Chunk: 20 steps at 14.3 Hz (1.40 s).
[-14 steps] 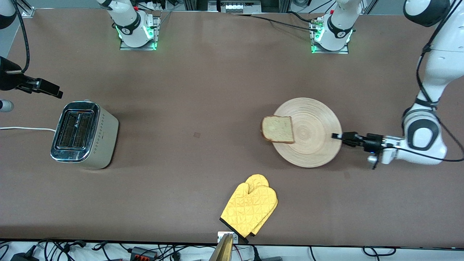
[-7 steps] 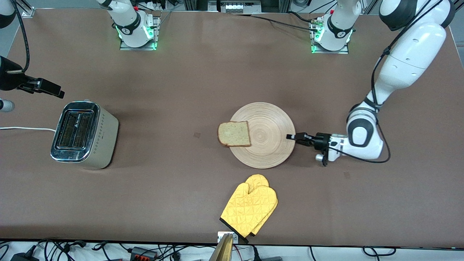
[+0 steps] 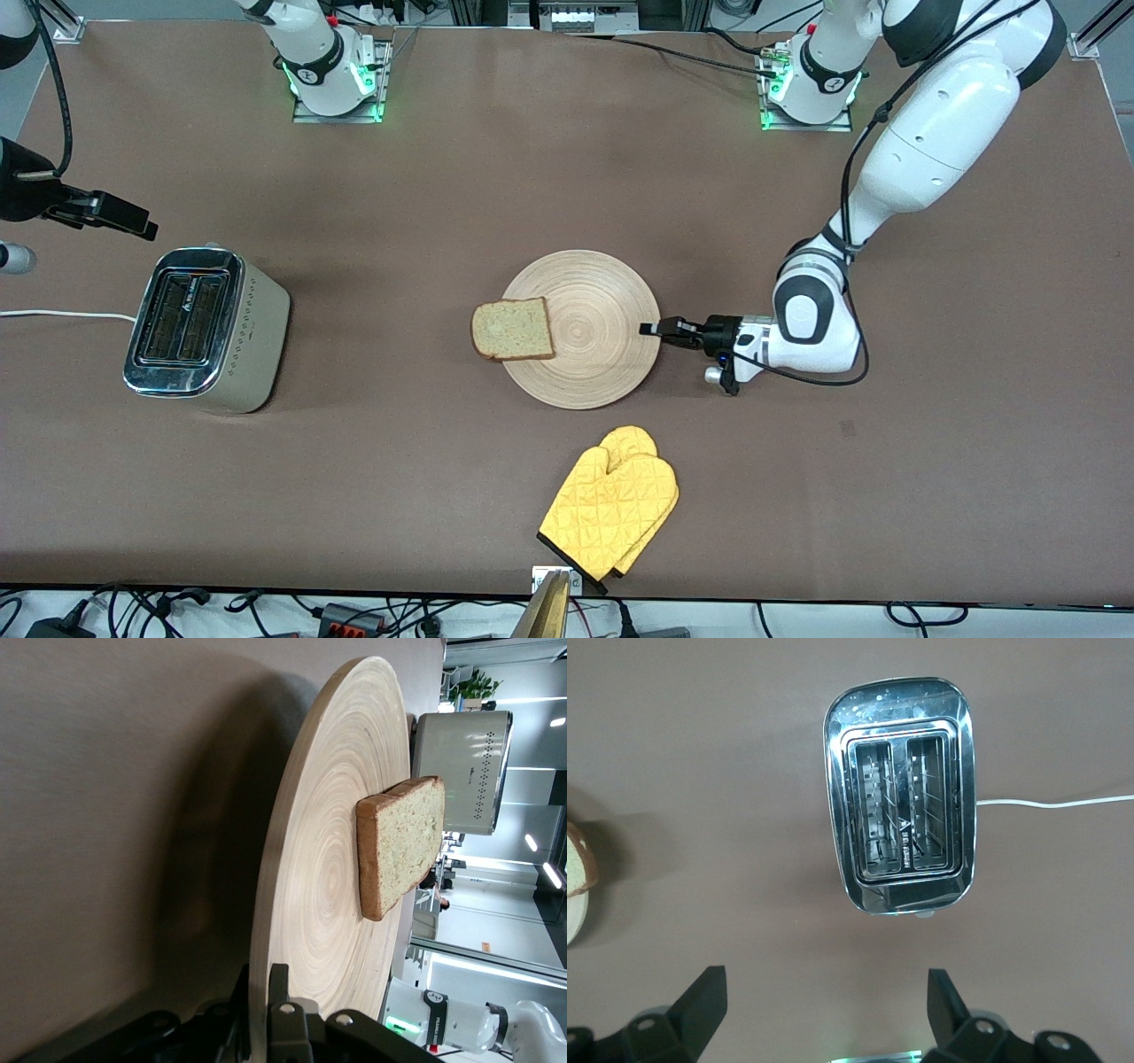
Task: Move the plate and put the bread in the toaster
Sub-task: 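Withdraw the left gripper while the right gripper reaches the toaster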
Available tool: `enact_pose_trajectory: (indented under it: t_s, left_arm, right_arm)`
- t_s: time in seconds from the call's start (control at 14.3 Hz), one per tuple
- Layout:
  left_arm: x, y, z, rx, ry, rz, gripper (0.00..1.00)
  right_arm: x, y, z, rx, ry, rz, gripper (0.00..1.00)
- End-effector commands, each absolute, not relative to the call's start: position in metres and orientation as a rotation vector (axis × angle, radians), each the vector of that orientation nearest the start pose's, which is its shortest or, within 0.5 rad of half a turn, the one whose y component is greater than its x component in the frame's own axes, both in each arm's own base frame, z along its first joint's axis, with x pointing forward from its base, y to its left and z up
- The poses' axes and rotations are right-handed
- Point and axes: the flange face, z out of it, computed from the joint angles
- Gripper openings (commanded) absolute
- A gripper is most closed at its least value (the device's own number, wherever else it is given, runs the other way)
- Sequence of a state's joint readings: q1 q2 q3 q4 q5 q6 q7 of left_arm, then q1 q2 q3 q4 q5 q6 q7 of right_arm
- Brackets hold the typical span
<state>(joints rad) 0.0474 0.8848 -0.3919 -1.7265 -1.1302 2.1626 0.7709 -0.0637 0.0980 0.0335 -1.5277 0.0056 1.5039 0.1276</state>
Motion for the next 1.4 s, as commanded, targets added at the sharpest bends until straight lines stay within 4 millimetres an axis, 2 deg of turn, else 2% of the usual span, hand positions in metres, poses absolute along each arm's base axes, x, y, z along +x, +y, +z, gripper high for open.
enact_pose_trajectory:
  t_s: [0.0, 0.07, 0.14, 0.28, 0.49, 0.56, 0.7, 0.91, 1.05, 1.19, 1.33]
  left_arm:
    - [0.582, -0.255, 0.110, 1.961, -0.122, -0.188, 0.13]
    - [0.582, -0.253, 0.109, 1.963, -0.118, -0.186, 0.48]
    - [0.583, -0.250, 0.109, 1.963, -0.116, -0.184, 0.99]
    - [0.589, -0.238, 0.113, 1.956, -0.104, -0.174, 1.00]
    - [0.604, -0.195, 0.121, 1.932, -0.120, -0.178, 1.00]
    - [0.611, -0.172, 0.125, 1.978, -0.189, -0.183, 1.00]
    - [0.629, -0.123, 0.137, 2.072, -0.335, -0.191, 1.00]
    - [0.648, -0.067, 0.160, 2.167, -0.521, -0.226, 1.00]
    - [0.654, -0.040, 0.175, 2.213, -0.631, -0.282, 1.00]
    - [0.653, -0.014, 0.188, 2.210, -0.639, -0.379, 1.00]
    - [0.656, 0.007, 0.213, 2.293, -0.690, -0.517, 1.00]
  right_arm:
    - [0.576, -0.018, 0.589, -3.104, 0.252, 0.184, 1.00]
    - [0.577, -0.019, 0.588, -3.103, 0.255, 0.183, 1.00]
    - [0.577, -0.019, 0.588, -3.103, 0.255, 0.186, 1.00]
    - [0.577, -0.019, 0.588, -3.103, 0.255, 0.186, 1.00]
    - [0.576, -0.016, 0.589, -3.104, 0.250, 0.181, 1.00]
    - [0.578, -0.016, 0.588, -3.104, 0.248, 0.179, 1.00]
    - [0.586, -0.009, 0.572, -3.109, 0.208, 0.209, 1.00]
    - [0.587, 0.008, 0.571, -3.103, 0.182, 0.211, 1.00]
    - [0.587, 0.023, 0.568, -3.028, 0.169, 0.226, 1.00]
    - [0.599, 0.035, 0.536, -2.925, 0.148, 0.318, 1.00]
    - [0.612, 0.043, 0.505, -2.811, 0.178, 0.374, 1.00]
